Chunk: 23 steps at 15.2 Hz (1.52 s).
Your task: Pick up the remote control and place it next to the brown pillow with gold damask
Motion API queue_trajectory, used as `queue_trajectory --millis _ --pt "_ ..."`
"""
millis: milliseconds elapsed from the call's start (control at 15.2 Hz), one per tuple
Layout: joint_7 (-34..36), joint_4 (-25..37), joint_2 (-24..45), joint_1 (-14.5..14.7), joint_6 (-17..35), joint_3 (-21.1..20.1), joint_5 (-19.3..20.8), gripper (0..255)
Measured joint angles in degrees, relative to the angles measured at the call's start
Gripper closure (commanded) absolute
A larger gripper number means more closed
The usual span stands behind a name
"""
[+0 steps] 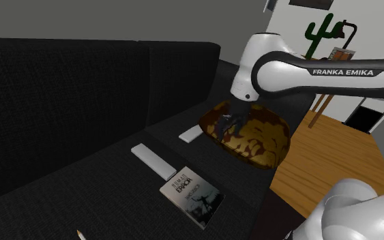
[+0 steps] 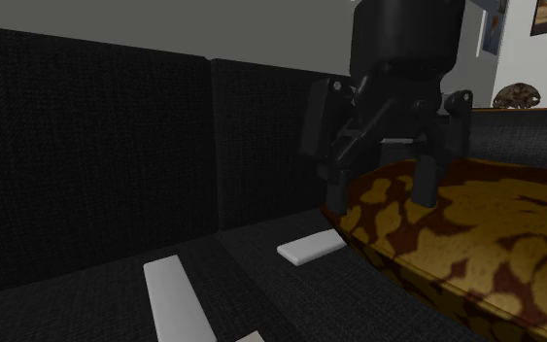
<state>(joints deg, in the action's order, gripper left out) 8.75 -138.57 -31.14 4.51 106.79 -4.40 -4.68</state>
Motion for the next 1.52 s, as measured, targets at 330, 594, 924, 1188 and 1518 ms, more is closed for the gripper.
queue_trajectory --millis 330,594,924,1188,1518 --pt "3.4 2.9 9.1 1.6 6.8 -3.7 -0.6 0" --pt "6.1 6.2 16.3 2.5 11.0 -6.2 -0.1 0" --pt "9.9 13.3 27.4 3.5 15.2 -8.8 2.4 0" --pt "13.3 20.4 36.3 5.0 17.0 -10.2 5.3 0" --pt "16.4 27.5 45.2 6.9 18.6 -10.7 8.6 0"
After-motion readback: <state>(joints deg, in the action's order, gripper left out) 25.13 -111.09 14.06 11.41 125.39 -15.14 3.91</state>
